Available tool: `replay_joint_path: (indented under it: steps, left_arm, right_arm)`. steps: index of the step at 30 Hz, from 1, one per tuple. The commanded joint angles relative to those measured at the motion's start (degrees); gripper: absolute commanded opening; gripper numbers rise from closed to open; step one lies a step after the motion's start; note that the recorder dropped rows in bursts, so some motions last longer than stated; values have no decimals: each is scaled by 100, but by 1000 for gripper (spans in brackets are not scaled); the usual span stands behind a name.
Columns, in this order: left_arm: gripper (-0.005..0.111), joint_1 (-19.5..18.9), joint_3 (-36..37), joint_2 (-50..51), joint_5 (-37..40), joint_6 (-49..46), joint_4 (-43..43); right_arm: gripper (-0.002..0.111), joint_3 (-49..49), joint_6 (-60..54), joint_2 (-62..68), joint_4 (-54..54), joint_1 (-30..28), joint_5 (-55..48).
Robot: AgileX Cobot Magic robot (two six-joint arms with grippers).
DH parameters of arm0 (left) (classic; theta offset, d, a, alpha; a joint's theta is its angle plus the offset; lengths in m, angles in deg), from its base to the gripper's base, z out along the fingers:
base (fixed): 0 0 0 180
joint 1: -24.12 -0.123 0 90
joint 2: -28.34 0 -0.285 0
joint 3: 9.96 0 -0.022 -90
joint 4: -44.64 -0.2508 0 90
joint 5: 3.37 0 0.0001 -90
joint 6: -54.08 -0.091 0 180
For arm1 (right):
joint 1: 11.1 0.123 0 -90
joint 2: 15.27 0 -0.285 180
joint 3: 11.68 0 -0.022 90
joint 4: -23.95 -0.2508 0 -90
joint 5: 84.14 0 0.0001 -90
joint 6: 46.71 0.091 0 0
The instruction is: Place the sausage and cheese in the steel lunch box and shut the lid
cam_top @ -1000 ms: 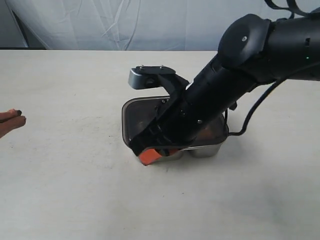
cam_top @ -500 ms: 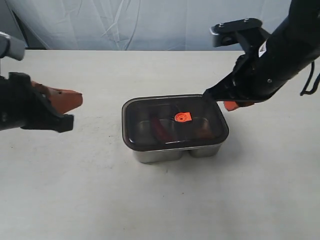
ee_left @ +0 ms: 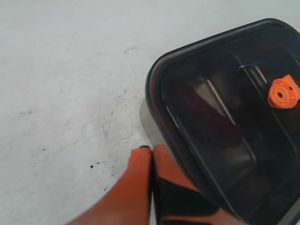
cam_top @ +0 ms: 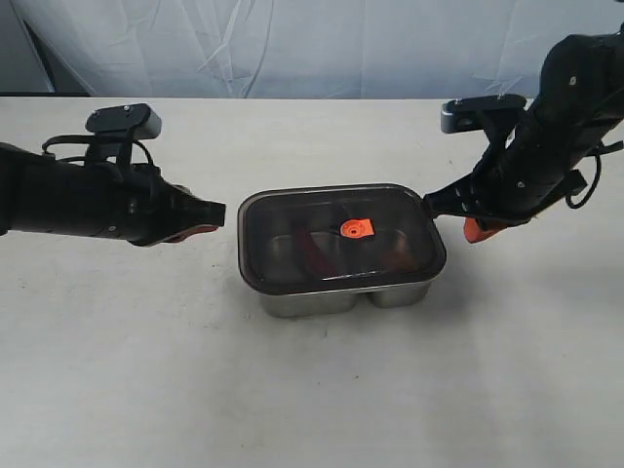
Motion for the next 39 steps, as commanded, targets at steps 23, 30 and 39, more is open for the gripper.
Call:
replay_joint_path:
  steps: [23, 30, 39]
  left_arm:
    - [0, 11, -642, 1056, 660, 12, 23]
    - [0, 11, -642, 640, 211, 796, -1860]
    - [0, 686, -704, -249, 493, 177, -960]
  right_arm:
    - [-1, 23, 2, 405, -87, -21, 326]
    - [-1, 23, 2, 194, -87, -21, 300]
    - [-1, 23, -688, -284, -998, 181, 324]
